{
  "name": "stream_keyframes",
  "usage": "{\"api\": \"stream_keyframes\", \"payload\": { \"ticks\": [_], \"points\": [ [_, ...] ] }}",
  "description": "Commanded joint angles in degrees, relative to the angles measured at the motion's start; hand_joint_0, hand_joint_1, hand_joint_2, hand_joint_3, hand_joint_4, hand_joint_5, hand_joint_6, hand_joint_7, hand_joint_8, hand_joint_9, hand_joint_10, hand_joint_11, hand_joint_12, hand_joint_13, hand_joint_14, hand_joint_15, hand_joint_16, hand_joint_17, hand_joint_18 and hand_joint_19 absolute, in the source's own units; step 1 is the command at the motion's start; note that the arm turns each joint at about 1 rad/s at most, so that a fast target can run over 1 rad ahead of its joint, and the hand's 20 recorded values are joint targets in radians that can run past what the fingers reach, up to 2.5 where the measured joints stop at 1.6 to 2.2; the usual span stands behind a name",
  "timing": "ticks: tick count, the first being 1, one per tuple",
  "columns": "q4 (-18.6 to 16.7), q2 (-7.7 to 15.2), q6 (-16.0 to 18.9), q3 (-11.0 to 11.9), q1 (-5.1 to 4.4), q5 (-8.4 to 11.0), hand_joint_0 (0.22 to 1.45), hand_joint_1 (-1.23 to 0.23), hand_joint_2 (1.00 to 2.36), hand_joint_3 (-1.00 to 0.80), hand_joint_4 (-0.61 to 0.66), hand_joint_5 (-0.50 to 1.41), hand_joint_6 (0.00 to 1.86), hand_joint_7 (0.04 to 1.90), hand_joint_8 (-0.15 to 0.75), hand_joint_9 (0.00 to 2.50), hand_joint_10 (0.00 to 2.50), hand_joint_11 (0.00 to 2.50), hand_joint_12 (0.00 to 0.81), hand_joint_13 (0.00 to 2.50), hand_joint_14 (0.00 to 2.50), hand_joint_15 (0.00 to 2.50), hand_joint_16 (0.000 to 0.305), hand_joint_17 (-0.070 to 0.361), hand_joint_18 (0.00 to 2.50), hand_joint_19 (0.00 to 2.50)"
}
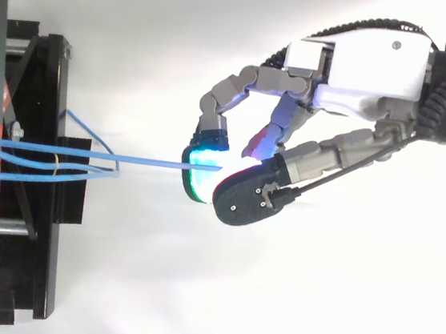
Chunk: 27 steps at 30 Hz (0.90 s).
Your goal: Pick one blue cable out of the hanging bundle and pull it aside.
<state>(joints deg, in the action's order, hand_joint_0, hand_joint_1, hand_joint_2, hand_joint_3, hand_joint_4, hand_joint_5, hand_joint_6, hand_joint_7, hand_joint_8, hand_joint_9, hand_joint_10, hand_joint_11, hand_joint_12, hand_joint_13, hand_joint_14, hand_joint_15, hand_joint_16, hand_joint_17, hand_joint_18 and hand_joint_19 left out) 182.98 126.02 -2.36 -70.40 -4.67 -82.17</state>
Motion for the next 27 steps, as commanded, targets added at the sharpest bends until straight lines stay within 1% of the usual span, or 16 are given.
{"api": "stream_keyframes", "payload": {
  "ticks": [1, 13, 19, 21, 22, 23, 24, 25, 27],
  "points": [
    [0.0, 0.0, -0.4, 0.0, -0.08, 0.08, 0.59, -0.73, 1.02, -0.21, -0.08, -0.01, 0.86, 1.12, 0.207, 1.25, 0.02, 0.57, 0.229, 0.93, 0.02, 0.55, 0.037, 0.084, 0.77, 0.51],
    [-0.6, 0.0, -2.1, 0.0, -0.08, -0.01, 0.59, -0.73, 1.02, -0.21, -0.07, -0.01, 0.86, 1.12, 0.211, 1.25, 0.02, 0.57, 0.233, 0.93, 0.02, 0.55, 0.038, 0.085, 0.77, 0.5],
    [-0.3, 0.0, -3.0, -0.4, -0.34, 0.17, 0.59, -0.73, 1.02, -0.21, -0.07, -0.01, 0.86, 1.12, 0.21, 1.25, 0.02, 0.57, 0.234, 0.93, 0.02, 0.54, 0.038, 0.086, 0.77, 0.5],
    [-0.3, 0.0, -3.4, -1.1, -0.43, 0.17, 0.59, -0.73, 1.02, -0.21, -0.07, -0.01, 0.86, 1.12, 0.213, 1.26, 0.02, 0.56, 0.236, 0.93, 0.02, 0.54, 0.038, 0.087, 0.78, 0.5],
    [-0.3, 0.0, -3.9, -2.3, -0.52, 0.08, 0.59, -0.73, 1.02, -0.21, -0.07, -0.01, 0.86, 1.12, 0.209, 1.26, 0.02, 0.56, 0.236, 0.93, 0.02, 0.54, 0.039, 0.087, 0.78, 0.5],
    [-0.5, 0.0, -3.8, -2.8, -0.52, 0.08, 0.59, -0.73, 1.02, -0.21, -0.07, -0.01, 0.86, 1.12, 0.212, 1.26, 0.02, 0.55, 0.234, 0.93, 0.02, 0.54, 0.038, 0.087, 0.77, 0.49],
    [-1.0, 0.1, -3.8, -3.6, -0.69, 0.08, 0.59, -0.73, 1.02, -0.21, -0.07, -0.01, 0.86, 1.12, 0.213, 1.26, 0.02, 0.56, 0.237, 0.93, 0.02, 0.54, 0.038, 0.087, 0.77, 0.49],
    [-2.5, 0.0, -3.8, -4.8, -0.87, 0.08, 0.59, -0.72, 1.02, -0.21, -0.07, -0.01, 0.86, 1.12, 0.208, 1.26, 0.02, 0.56, 0.234, 0.92, 0.02, 0.54, 0.038, 0.087, 0.77, 0.5],
    [-4.0, 0.0, -3.8, -5.8, -1.13, 0.08, 0.59, -0.72, 1.02, -0.21, -0.07, -0.01, 0.86, 1.12, 0.213, 1.26, 0.02, 0.56, 0.237, 0.92, 0.02, 0.54, 0.039, 0.087, 0.78, 0.49]
  ]
}}
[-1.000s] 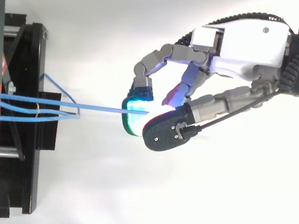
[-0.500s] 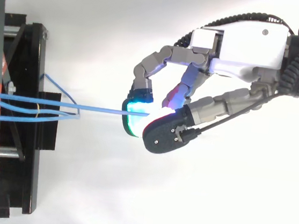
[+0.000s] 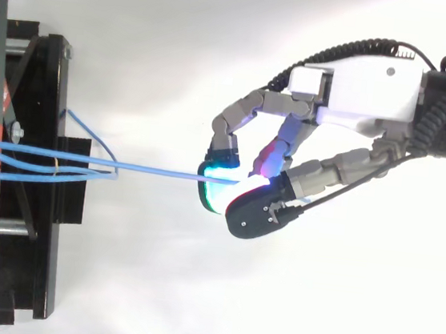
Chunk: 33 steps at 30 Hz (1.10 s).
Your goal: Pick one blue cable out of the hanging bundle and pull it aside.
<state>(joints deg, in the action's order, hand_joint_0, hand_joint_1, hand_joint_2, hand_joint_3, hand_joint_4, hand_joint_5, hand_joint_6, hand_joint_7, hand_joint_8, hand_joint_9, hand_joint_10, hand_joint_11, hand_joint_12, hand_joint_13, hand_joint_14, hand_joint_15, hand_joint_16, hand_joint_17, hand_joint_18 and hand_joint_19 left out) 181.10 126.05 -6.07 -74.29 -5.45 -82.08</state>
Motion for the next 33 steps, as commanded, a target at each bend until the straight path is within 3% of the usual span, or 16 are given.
{"api": "stream_keyframes", "payload": {
  "ticks": [1, 13, 26, 33],
  "points": [
    [-3.7, 0.0, -0.2, -3.0, -0.44, -0.01, 0.59, -0.72, 1.02, -0.21, -0.07, -0.01, 0.86, 1.12, 0.213, 1.26, 0.02, 0.56, 0.233, 0.93, 0.02, 0.55, 0.039, 0.087, 0.77, 0.49],
    [-10.1, 0.0, -0.3, -3.5, -0.79, -0.01, 0.59, -0.72, 1.02, -0.21, -0.07, -0.01, 0.86, 1.12, 0.213, 1.25, 0.02, 0.56, 0.236, 0.92, 0.02, 0.54, 0.038, 0.087, 0.77, 0.49],
    [-10.7, 0.0, -0.3, -3.5, -0.88, -0.01, 0.59, -0.72, 1.02, -0.22, -0.08, -0.01, 0.86, 1.11, 0.215, 1.25, 0.02, 0.56, 0.239, 0.92, 0.02, 0.57, 0.038, 0.086, 0.77, 0.5],
    [-10.7, 0.0, -0.3, -3.5, -0.79, -0.01, 0.57, -0.63, 1.01, -0.36, -0.06, -0.03, 0.84, 1.08, 0.209, 1.21, 0.02, 0.59, 0.232, 0.86, 0.02, 0.56, 0.036, 0.08, 0.7, 0.53]
  ]
}}
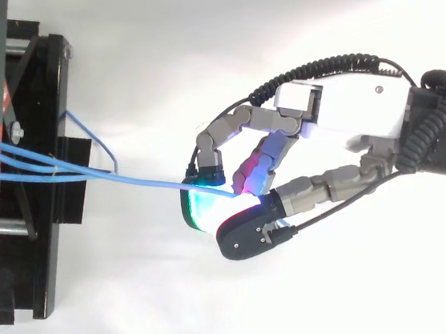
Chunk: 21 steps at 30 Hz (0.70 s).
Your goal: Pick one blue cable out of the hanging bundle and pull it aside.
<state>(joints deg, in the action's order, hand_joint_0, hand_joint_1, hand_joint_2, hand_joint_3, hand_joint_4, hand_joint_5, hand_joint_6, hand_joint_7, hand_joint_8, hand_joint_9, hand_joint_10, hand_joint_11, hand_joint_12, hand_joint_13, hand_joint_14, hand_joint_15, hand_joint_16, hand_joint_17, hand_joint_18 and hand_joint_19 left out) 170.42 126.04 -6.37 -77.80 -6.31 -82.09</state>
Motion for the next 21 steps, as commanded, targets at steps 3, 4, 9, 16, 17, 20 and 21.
{"api": "stream_keyframes", "payload": {
  "ticks": [3, 4, 9, 16, 17, 20, 21],
  "points": [
    [0.0, 0.0, 0.0, 0.0, -0.02, 0.0, 0.53, -0.58, 1.0, -0.45, -0.02, -0.04, 0.81, 1.04, 0.214, 1.2, 0.02, 0.57, 0.241, 0.84, 0.02, 0.54, 0.038, 0.086, 0.7, 0.52],
    [0.0, 0.0, 0.0, 0.0, -0.02, 0.0, 0.51, -0.56, 1.0, -0.48, -0.02, -0.04, 0.8, 1.04, 0.22, 1.19, 0.02, 0.57, 0.247, 0.85, 0.02, 0.53, 0.039, 0.089, 0.7, 0.51],
    [-0.1, 0.0, -0.1, 0.0, 0.24, 0.0, 0.48, -0.44, 1.0, -0.5, 0.01, -0.05, 0.79, 0.98, 0.231, 1.2, 0.02, 0.56, 0.263, 0.85, 0.02, 0.53, 0.043, 0.097, 0.7, 0.5],
    [0.1, 0.0, 2.1, 0.0, 0.77, 0.61, 0.57, -0.5, 1.01, -0.37, 0.01, -0.05, 0.83, 1.03, 0.224, 1.19, 0.02, 0.58, 0.239, 0.82, 0.02, 0.53, 0.038, 0.085, 0.65, 0.54],
    [0.2, -0.1, 2.4, 0.1, 0.77, 0.79, 0.57, -0.52, 1.01, -0.34, 0.02, -0.05, 0.84, 1.03, 0.223, 1.19, 0.02, 0.58, 0.238, 0.82, 0.02, 0.53, 0.038, 0.085, 0.65, 0.53],
    [0.2, -0.1, 2.6, 0.1, 0.77, 0.7, 0.57, -0.56, 1.02, -0.27, 0.01, -0.05, 0.85, 1.04, 0.226, 1.19, 0.02, 0.59, 0.23, 0.82, 0.02, 0.52, 0.038, 0.085, 0.66, 0.53],
    [0.2, -0.1, 2.6, 0.3, 0.86, 0.79, 0.57, -0.57, 1.02, -0.26, 0.0, -0.05, 0.85, 1.05, 0.227, 1.19, 0.02, 0.6, 0.23, 0.82, 0.02, 0.52, 0.038, 0.084, 0.66, 0.53]
  ]
}}
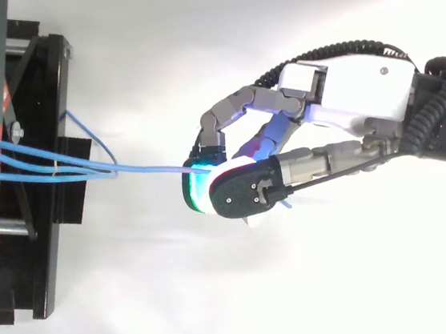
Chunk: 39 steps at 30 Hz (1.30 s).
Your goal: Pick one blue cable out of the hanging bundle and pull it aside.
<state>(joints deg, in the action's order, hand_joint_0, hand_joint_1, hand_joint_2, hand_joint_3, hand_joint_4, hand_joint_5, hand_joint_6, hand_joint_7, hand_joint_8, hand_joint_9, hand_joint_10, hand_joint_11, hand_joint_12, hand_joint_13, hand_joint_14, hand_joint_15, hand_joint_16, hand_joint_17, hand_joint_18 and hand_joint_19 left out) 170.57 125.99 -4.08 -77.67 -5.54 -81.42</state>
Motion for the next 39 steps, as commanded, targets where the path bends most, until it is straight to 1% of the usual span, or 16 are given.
{"api": "stream_keyframes", "payload": {
  "ticks": [1, 4, 7, 10, 12, 13, 14, 16, 18, 20, 25, 26, 30, 32, 37, 39],
  "points": [
    [0.0, 0.0, 0.3, 0.2, 0.09, 0.12, 0.57, -0.6, 1.02, -0.22, 0.0, -0.05, 0.85, 1.06, 0.235, 1.2, 0.02, 0.58, 0.243, 0.83, 0.02, 0.5, 0.04, 0.091, 0.69, 0.51],
    [0.5, 0.0, 0.2, 1.7, 0.26, 0.73, 0.57, -0.64, 1.01, -0.16, -0.01, -0.04, 0.85, 1.09, 0.253, 1.21, 0.02, 0.58, 0.264, 0.86, 0.02, 0.49, 0.045, 0.102, 0.74, 0.48],
    [2.3, 0.0, 0.0, 3.6, 0.44, 1.88, 0.57, -0.67, 1.01, -0.12, -0.02, -0.04, 0.85, 1.1, 0.258, 1.21, 0.02, 0.57, 0.277, 0.87, 0.02, 0.49, 0.048, 0.109, 0.76, 0.46],
    [4.6, 0.0, 0.0, 4.5, 0.53, 2.84, 0.57, -0.69, 1.01, -0.12, -0.02, -0.04, 0.87, 1.02, 0.26, 1.2, 0.02, 0.56, 0.29, 0.87, 0.02, 0.49, 0.051, 0.114, 0.78, 0.46],
    [5.8, 0.0, 0.0, 4.6, 0.53, 3.46, 0.56, -0.65, 1.01, -0.15, 0.0, -0.05, 0.87, 1.0, 0.266, 1.19, 0.02, 0.55, 0.291, 0.87, 0.02, 0.49, 0.051, 0.115, 0.77, 0.47],
    [6.0, 0.0, 0.0, 4.7, 0.53, 3.55, 0.55, -0.6, 1.01, -0.23, -0.01, -0.06, 0.88, 1.0, 0.25, 1.18, 0.02, 0.56, 0.278, 0.85, 0.02, 0.51, 0.047, 0.105, 0.73, 0.49],
    [6.0, 0.0, 0.0, 4.7, 0.53, 3.55, 0.53, -0.47, 1.01, -0.37, -0.02, -0.06, 0.88, 0.99, 0.216, 1.16, 0.02, 0.58, 0.245, 0.81, 0.02, 0.53, 0.039, 0.089, 0.65, 0.54],
    [6.3, 0.0, 0.0, 4.6, 0.53, 3.63, 0.55, -0.38, 1.01, -0.39, -0.02, -0.06, 0.87, 1.0, 0.217, 1.16, 0.02, 0.58, 0.244, 0.81, 0.02, 0.54, 0.039, 0.088, 0.64, 0.55],
    [6.3, 0.0, 0.0, 4.6, 0.53, 3.63, 0.55, -0.37, 1.01, -0.38, -0.02, -0.06, 0.87, 1.0, 0.219, 1.17, 0.02, 0.58, 0.242, 0.81, 0.02, 0.53, 0.039, 0.088, 0.64, 0.55],
    [6.3, 0.0, -0.1, 4.6, 0.61, 3.63, 0.57, -0.47, 1.01, -0.26, 0.03, -0.05, 0.86, 1.04, 0.247, 1.19, 0.02, 0.58, 0.271, 0.83, 0.02, 0.51, 0.045, 0.101, 0.69, 0.51],
    [6.0, 0.0, -0.1, 4.6, 0.53, 3.72, 0.58, -0.59, 1.0, -0.13, -0.01, -0.04, 0.86, 1.02, 0.284, 1.22, 0.02, 0.56, 0.303, 0.87, 0.02, 0.47, 0.054, 0.121, 0.77, 0.45],
    [6.0, 0.0, -0.1, 4.6, 0.53, 3.81, 0.55, -0.63, 1.11, -0.13, -0.02, -0.04, 0.86, 1.03, 0.29, 1.22, 0.02, 0.57, 0.31, 0.87, 0.02, 0.47, 0.056, 0.125, 0.79, 0.44],
    [6.0, 0.0, -0.1, 4.6, 0.53, 4.16, 0.5, -0.66, 1.29, -0.16, -0.03, -0.04, 0.86, 1.07, 0.294, 1.23, 0.02, 0.57, 0.315, 0.88, 0.02, 0.47, 0.058, 0.13, 0.81, 0.44],
    [6.0, 0.0, -0.1, 4.6, 0.53, 4.34, 0.49, -0.68, 1.35, -0.17, -0.03, -0.04, 0.86, 1.09, 0.288, 1.22, 0.02, 0.58, 0.318, 0.89, 0.02, 0.48, 0.058, 0.131, 0.81, 0.44],
    [5.9, 0.0, -0.1, 4.7, 0.61, 5.22, 0.45, -0.72, 1.5, -0.21, -0.03, -0.05, 0.9, 0.99, 0.289, 1.19, 0.02, 0.6, 0.331, 0.9, 0.02, 0.51, 0.06, 0.135, 0.81, 0.45],
    [6.0, 0.0, -0.1, 4.8, 0.61, 5.48, 0.45, -0.73, 1.51, -0.21, -0.02, -0.06, 0.91, 0.96, 0.291, 1.19, 0.02, 0.62, 0.335, 0.9, 0.02, 0.52, 0.06, 0.135, 0.81, 0.46]
  ]
}}
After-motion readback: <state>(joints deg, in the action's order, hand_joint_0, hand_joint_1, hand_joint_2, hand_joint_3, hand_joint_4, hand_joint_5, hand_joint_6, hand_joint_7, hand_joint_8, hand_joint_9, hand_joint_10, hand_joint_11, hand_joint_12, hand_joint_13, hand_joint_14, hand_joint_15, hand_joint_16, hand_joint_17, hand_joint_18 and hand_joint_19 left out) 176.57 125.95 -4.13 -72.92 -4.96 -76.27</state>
